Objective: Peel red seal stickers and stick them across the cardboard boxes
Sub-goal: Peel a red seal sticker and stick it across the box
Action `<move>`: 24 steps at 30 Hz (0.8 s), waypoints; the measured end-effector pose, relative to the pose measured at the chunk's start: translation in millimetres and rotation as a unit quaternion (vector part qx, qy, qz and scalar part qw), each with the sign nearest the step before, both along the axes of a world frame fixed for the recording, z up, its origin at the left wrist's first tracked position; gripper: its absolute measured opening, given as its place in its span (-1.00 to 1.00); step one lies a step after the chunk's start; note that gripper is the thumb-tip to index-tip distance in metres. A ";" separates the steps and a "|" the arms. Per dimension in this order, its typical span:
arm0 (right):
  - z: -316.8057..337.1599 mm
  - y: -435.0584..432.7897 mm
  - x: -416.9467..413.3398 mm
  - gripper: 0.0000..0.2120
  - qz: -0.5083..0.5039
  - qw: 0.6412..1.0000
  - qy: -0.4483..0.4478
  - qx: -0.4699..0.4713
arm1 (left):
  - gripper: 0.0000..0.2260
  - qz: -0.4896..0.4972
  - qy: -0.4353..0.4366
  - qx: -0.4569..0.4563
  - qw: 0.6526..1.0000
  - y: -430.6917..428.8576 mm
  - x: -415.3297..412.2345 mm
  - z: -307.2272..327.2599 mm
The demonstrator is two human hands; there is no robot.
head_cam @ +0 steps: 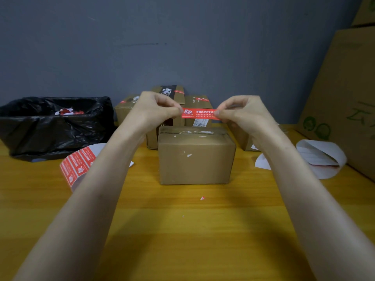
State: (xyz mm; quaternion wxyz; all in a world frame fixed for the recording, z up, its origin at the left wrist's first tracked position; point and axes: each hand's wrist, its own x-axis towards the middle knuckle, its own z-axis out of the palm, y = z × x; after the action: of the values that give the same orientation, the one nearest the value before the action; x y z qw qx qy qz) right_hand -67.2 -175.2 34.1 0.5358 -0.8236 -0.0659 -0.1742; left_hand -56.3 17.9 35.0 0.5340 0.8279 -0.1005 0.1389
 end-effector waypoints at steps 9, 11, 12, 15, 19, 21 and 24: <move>-2.4 -3.1 3.0 -0.92 -0.009 0.998 0.061 0.018 | -0.89 0.004 0.030 0.013 0.999 1.1 1.1 -2.8; -3.3 -3.8 3.8 -0.91 -0.002 0.997 0.072 0.030 | -0.88 0.000 0.028 0.013 1.000 2.2 1.8 -2.7; -3.4 -4.1 4.5 -0.91 0.002 0.996 0.078 0.036 | -0.88 -0.002 0.028 0.012 1.000 2.6 2.3 -2.3; -2.1 -4.0 5.8 -0.91 0.013 0.994 0.094 0.056 | -0.89 -0.008 0.036 0.023 0.999 3.0 2.5 -1.0; -1.1 -6.4 4.8 -0.94 0.021 0.991 0.120 0.063 | -0.88 -0.020 0.030 0.027 0.999 4.2 0.6 0.6; -1.8 -7.3 4.4 -0.96 0.024 0.990 0.129 0.060 | -0.86 -0.024 0.023 0.024 0.999 5.0 -0.7 1.1; -2.3 -7.1 3.7 -0.97 0.034 0.987 0.138 0.073 | -0.85 -0.029 0.025 0.029 0.999 6.1 -1.0 0.0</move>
State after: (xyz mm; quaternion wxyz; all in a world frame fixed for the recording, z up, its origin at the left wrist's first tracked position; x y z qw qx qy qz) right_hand -63.5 -182.3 31.8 0.6041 -0.7956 -0.0067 -0.0452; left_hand -57.3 24.0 35.0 0.5160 0.8430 -0.1151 0.0994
